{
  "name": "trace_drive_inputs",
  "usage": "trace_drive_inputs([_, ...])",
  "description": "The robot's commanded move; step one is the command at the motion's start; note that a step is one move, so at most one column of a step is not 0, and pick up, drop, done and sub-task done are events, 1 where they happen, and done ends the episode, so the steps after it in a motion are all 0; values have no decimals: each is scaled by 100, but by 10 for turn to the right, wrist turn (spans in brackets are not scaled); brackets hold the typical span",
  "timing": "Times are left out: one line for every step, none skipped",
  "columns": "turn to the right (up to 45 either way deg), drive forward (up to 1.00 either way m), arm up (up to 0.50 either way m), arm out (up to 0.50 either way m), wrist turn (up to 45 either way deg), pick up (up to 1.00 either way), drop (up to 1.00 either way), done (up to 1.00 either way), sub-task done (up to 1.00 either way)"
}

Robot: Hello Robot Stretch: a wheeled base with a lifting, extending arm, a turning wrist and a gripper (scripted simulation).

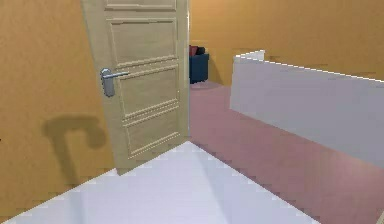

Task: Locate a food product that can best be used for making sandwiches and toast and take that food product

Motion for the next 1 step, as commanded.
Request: trace_drive_inputs([0, 55, 0, 0, 0, 0, 0, 0, 0])
